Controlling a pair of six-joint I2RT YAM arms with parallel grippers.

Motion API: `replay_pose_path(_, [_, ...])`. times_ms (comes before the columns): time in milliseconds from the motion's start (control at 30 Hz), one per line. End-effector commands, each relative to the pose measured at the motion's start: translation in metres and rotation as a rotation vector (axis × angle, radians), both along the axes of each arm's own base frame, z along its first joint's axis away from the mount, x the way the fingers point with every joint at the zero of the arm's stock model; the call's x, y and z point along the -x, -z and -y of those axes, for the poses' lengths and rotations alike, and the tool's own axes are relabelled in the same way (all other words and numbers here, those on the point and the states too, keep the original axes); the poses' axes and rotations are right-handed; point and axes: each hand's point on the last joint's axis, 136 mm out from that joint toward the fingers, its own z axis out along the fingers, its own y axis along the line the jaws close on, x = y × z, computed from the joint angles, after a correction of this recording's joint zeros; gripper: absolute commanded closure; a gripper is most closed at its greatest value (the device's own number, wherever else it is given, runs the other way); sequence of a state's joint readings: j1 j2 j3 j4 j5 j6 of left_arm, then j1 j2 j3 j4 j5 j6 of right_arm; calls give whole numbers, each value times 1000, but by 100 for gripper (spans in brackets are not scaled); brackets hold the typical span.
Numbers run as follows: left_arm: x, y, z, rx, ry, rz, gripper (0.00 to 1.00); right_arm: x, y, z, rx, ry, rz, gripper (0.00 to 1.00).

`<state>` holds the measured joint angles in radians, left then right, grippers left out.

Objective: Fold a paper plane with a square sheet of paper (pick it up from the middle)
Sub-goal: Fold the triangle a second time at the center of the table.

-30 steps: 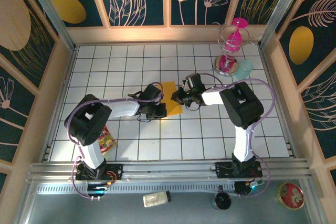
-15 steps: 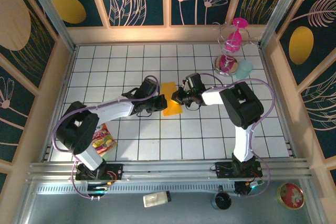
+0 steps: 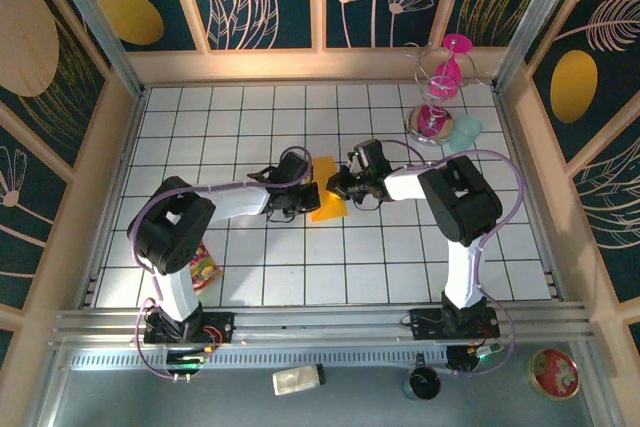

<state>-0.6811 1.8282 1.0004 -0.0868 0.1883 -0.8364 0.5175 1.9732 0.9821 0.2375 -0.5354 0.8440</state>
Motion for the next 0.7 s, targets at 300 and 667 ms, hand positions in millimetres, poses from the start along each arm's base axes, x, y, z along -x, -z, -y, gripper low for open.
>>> replay_pose_path(300, [20,30,-22,-92,-34,-65,100,-7,-43,-9,-25,-73,93,100])
replay_pose_path(667, [20,29,-22,-92,-29,-66,100,29,-14,-19,22,-135,22,100])
